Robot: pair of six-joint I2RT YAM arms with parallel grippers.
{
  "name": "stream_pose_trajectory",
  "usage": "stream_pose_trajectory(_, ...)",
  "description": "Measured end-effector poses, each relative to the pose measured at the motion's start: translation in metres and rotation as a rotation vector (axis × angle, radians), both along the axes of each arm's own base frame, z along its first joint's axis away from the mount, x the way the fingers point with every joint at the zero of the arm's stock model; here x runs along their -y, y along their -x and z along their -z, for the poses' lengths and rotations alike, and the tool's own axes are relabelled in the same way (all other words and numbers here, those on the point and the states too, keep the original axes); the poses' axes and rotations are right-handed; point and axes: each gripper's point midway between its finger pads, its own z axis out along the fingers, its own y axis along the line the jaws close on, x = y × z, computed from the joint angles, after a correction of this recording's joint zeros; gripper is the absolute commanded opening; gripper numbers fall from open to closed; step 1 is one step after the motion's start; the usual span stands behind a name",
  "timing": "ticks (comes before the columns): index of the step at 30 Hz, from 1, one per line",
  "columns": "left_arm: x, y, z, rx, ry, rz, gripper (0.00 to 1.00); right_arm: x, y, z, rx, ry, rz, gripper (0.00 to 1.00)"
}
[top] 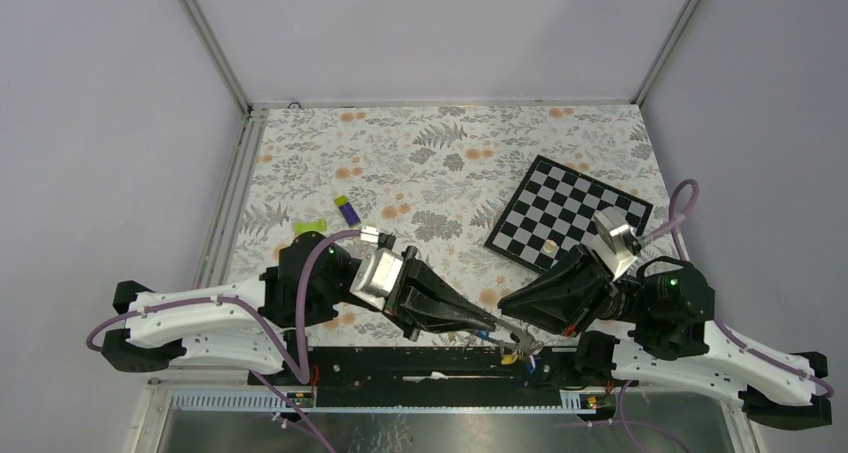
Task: Remove the keys from the keyring
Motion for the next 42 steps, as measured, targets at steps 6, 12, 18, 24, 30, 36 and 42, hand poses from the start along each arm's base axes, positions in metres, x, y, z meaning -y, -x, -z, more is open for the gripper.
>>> stream_pose_trajectory(6,-0.001,0.007,0.009,-0.001,-0.038,0.035,0.0,0.009,0.011,0.004,0.105,0.013,-0.014,0.46)
stream_pose_trajectory(12,-0.002,0.01,0.011,0.0,-0.049,0.056,0.0,0.006,0.013,0.017,0.176,0.076,-0.015,0.48)
stream_pose_trajectory(18,-0.001,0.014,0.015,0.002,-0.06,0.08,0.0,0.001,0.011,0.031,0.248,0.136,0.0,0.5)
stream_pose_trajectory(24,0.005,0.017,0.023,-0.001,-0.091,0.106,0.0,-0.006,0.012,0.036,0.283,0.169,-0.021,0.5)
stream_pose_trajectory(30,0.007,0.02,0.03,-0.004,-0.119,0.128,0.0,-0.015,0.019,0.045,0.294,0.21,-0.09,0.5)
stream_pose_trajectory(36,0.007,0.021,0.028,-0.004,-0.122,0.133,0.0,-0.019,0.021,0.049,0.303,0.229,-0.11,0.5)
stream_pose_trajectory(42,0.009,0.022,0.023,-0.005,-0.119,0.14,0.0,-0.012,0.019,0.052,0.313,0.239,-0.083,0.51)
